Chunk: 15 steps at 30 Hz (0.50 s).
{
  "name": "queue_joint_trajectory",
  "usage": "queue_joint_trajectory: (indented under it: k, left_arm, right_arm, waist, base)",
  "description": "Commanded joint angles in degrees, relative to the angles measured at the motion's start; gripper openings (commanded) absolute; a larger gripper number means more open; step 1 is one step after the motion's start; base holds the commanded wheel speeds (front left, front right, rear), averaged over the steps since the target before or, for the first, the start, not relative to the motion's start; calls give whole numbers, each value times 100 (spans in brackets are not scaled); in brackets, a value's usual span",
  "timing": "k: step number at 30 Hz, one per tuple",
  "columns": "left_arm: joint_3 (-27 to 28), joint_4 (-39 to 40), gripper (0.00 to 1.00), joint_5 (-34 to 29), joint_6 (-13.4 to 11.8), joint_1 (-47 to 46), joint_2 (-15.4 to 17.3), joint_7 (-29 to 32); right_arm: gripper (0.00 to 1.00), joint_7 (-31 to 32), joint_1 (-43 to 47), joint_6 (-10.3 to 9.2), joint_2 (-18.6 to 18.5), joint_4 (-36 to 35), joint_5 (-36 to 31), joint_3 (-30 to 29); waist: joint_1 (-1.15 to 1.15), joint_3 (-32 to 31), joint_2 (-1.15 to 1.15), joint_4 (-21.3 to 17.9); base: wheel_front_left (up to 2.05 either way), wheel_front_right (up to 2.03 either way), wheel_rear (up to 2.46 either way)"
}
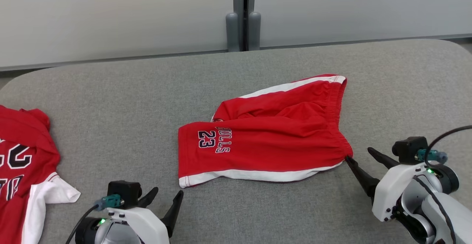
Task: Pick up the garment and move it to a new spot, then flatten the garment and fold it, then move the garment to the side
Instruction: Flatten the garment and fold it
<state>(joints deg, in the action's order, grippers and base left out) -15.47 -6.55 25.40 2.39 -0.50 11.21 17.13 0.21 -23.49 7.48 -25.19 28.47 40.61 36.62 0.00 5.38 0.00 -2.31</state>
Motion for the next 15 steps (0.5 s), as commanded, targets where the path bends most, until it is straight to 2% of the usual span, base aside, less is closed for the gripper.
queue_joint_trajectory:
  k: [1, 9, 15]
  left_arm:
    - [15, 12, 100, 32, 16, -114, 35, 14]
    - [-267, -133, 100, 120, 222, -572, 80, 522]
    - [-506, -522, 100, 201, 359, -1011, 19, 637]
  right_arm:
    - [100, 32, -54, 3, -50, 40, 25, 40]
    - [100, 52, -700, 3, -98, 521, 527, 790]
    - [100, -21, -1037, 3, -68, 801, 882, 1190]
  waist:
    - [0, 95, 0, 60]
    - [0, 466, 0, 230]
    - [0, 717, 0, 289]
  base:
    - [0, 0, 0]
    - [0, 0, 0]
    - [0, 0, 0]
